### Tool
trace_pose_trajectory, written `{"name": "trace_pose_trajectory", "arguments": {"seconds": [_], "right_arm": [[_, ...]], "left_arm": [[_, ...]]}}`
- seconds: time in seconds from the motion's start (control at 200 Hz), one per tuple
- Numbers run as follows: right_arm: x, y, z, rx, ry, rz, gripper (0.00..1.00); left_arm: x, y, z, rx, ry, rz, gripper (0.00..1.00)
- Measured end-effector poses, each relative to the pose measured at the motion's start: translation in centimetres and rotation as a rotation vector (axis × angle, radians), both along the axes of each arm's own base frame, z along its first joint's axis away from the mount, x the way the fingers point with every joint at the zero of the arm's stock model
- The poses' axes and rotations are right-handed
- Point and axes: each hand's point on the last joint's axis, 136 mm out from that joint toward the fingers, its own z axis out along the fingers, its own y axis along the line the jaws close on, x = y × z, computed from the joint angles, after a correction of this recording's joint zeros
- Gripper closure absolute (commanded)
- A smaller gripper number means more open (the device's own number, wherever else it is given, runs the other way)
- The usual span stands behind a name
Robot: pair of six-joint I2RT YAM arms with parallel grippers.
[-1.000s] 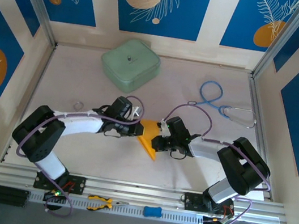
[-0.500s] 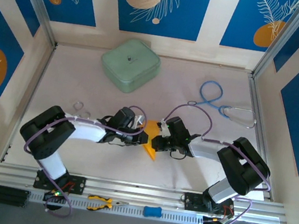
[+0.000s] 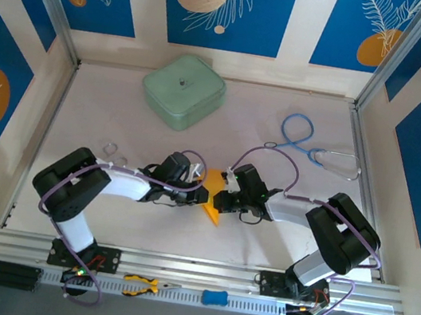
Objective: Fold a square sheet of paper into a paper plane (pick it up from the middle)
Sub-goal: Third fold the triangle at the center of the table.
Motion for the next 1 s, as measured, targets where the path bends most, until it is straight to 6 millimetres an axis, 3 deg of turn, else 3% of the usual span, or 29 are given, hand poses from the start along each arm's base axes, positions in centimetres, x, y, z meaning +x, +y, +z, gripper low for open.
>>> {"name": "trace_pose_trajectory", "arguments": {"seconds": [0.685, 0.855, 1.0], "right_arm": [[0.0, 0.0, 0.0, -0.002, -0.001, -0.002, 0.94], [-0.1, -0.1, 0.2, 0.001, 0.015, -0.019, 0.74], [0.0, -0.9, 2.1, 0.006, 0.013, -0.070, 0.55]], "left_arm": [[-0.3, 0.6, -2.6, 0.060, 0.058, 0.019, 1.00], [-0.3, 0.7, -2.6, 0.061, 0.057, 0.020, 1.00], [-0.3, 0.7, -2.6, 0.063, 0.058, 0.021, 1.00]]}}
